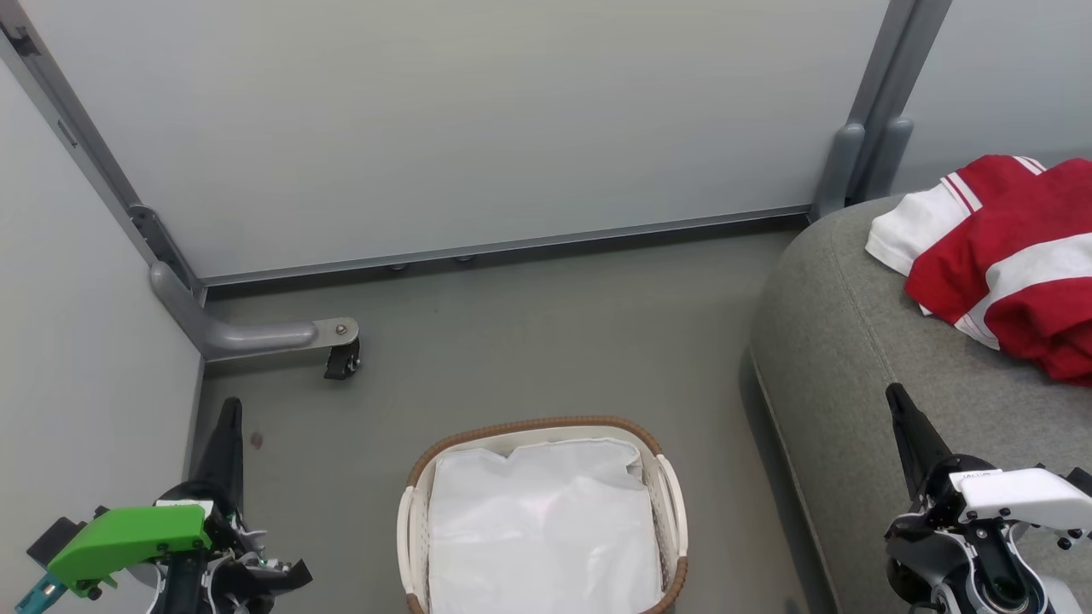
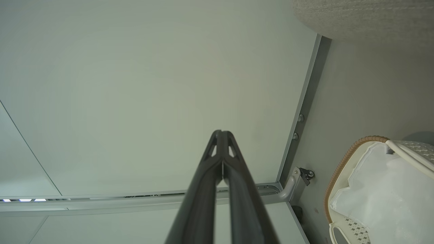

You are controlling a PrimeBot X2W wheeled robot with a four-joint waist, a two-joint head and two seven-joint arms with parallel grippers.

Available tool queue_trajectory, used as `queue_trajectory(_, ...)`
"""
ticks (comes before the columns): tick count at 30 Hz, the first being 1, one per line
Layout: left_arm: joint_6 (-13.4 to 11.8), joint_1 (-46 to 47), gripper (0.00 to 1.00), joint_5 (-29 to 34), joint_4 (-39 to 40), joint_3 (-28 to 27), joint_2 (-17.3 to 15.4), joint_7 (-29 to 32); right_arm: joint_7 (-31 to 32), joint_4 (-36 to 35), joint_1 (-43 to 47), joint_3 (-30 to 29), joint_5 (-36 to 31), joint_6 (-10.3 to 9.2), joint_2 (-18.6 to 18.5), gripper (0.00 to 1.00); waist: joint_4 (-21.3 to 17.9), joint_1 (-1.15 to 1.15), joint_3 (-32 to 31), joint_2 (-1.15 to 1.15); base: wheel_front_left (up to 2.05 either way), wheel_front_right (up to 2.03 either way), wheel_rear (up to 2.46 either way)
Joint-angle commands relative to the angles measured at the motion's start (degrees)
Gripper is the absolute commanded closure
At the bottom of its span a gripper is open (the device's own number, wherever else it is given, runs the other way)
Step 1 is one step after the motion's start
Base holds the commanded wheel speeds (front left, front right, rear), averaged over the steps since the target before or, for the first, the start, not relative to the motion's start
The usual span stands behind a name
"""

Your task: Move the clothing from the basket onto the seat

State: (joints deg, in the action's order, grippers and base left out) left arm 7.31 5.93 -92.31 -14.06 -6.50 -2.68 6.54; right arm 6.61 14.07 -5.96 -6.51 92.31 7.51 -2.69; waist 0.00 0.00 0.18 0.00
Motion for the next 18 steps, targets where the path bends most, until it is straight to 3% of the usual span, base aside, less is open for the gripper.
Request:
queue_trajectory(1, 0.3, 0.6, 1.00, -0.2, 0.1, -0.1, -0.4, 0.2, 0.1, -0.2, -0.4, -0.1, 0.2, -0.04, -0.4, 1.00, 0.0, 0.00, 0.0, 0.00, 0.00, 0.00, 0.00)
queue_trajectory(18, 0.3, 0.6, 1.00, -0.2, 0.1, -0.1, -0.4, 0.2, 0.1, -0.2, -0.4, -0.1, 0.2, -0.04, -0.4, 1.00, 0.0, 0.00, 0.0, 0.00, 0.00, 0.00, 0.00)
